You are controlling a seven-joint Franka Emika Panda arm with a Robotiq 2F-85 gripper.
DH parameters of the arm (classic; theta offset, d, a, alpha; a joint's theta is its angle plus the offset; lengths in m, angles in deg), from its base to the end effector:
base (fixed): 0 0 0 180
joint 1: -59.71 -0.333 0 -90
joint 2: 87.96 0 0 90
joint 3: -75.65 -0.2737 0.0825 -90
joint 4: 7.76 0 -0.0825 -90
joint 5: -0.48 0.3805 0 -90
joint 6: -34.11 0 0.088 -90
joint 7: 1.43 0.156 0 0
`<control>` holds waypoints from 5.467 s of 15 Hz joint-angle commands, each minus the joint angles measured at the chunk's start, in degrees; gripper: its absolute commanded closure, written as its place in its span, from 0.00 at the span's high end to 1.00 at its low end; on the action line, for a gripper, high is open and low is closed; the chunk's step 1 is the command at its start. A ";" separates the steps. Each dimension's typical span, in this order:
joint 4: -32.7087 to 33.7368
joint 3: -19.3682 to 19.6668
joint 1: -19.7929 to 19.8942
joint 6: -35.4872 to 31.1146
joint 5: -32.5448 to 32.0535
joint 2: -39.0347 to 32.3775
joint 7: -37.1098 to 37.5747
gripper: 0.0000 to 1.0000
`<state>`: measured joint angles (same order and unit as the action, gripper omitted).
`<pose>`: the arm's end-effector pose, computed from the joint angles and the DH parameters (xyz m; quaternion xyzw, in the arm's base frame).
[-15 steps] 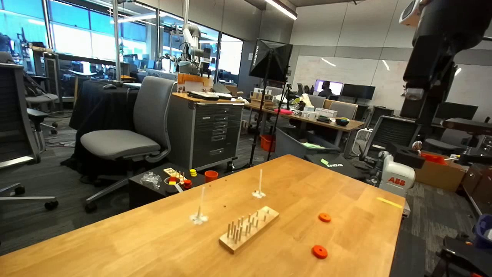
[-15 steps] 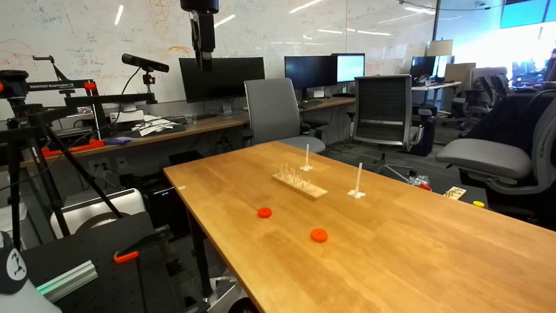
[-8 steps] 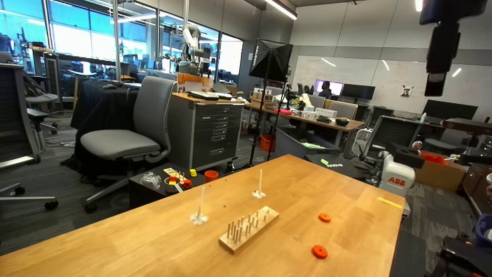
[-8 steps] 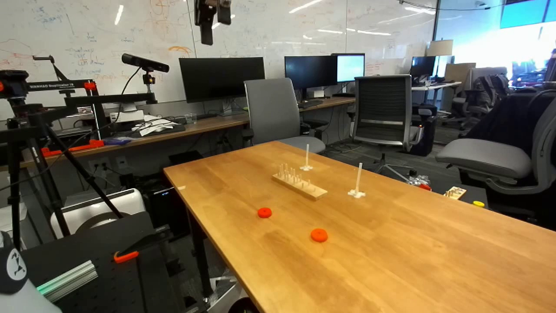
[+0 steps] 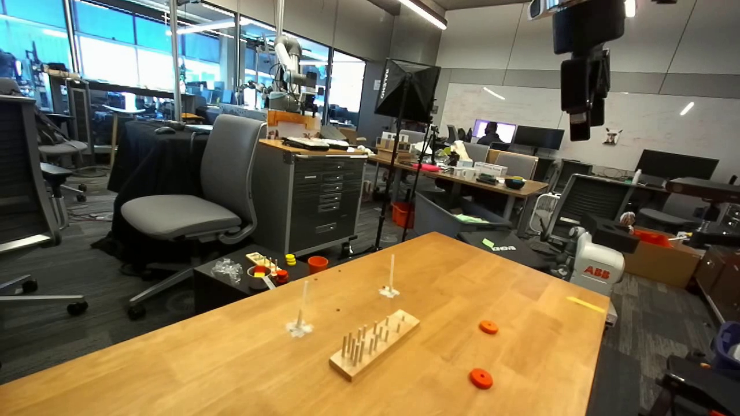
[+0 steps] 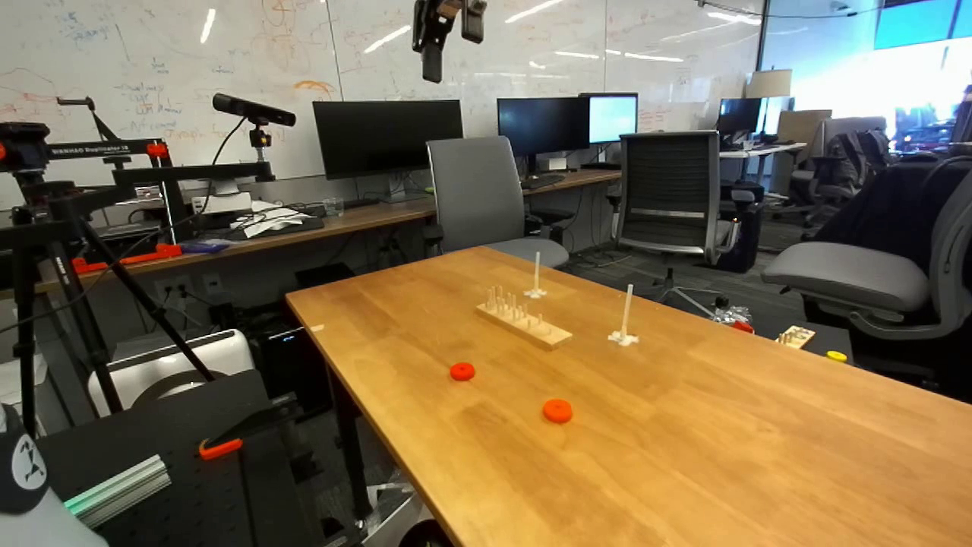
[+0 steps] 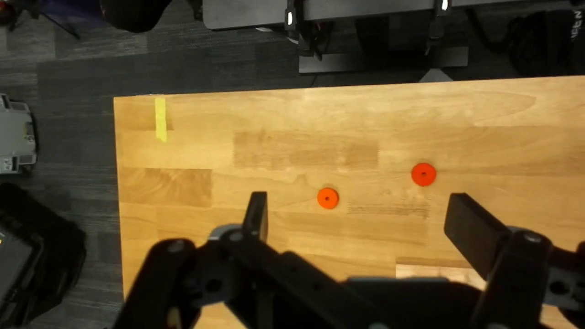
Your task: Put the right orange object on the wooden board
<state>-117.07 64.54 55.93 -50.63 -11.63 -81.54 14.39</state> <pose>0.4691 0.0910 0.4374 0.9806 -0.0031 -0.1217 0.1534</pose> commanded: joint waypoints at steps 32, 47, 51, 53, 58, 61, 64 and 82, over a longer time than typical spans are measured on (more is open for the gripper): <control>16.75 7.82 5.57 -17.31 8.38 -40.00 -21.69 1.00; 13.94 10.58 4.65 -30.20 8.84 -48.28 -19.58 1.00; 14.35 10.37 5.74 -30.84 10.24 -51.04 -20.71 1.00; 14.73 10.21 5.99 -29.55 10.50 -52.11 -20.90 1.00; 11.36 10.25 5.94 -31.10 10.27 -51.49 -20.83 1.00; 10.13 10.52 6.15 -31.24 10.23 -51.59 -20.68 1.00; 10.47 10.61 6.65 -30.44 10.54 -52.15 -20.87 1.00; 14.39 10.13 6.84 -21.48 13.22 -52.52 -19.08 0.16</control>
<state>-104.58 75.13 63.64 -74.53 -0.03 -134.13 -6.19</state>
